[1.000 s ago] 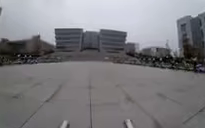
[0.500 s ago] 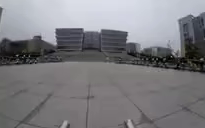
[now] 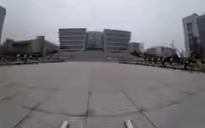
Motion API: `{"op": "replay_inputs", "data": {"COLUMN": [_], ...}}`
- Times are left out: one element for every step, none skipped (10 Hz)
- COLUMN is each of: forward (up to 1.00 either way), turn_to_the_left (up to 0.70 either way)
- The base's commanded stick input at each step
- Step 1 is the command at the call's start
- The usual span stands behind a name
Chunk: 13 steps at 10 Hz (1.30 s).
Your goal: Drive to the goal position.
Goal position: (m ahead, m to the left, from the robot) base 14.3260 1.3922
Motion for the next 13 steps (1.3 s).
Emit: {"op": "replay_inputs", "data": {"forward": [1.00,1.00,1.00,1.00,1.00,1.00,1.00,1.00,1.00,1.00,1.00,1.00,1.00], "turn_to_the_left": [0.00,0.00,-0.39,-0.17,-0.06,0.00,0.00,0.00,-0.07,-0.15,-0.23,0.00,0.00]}}
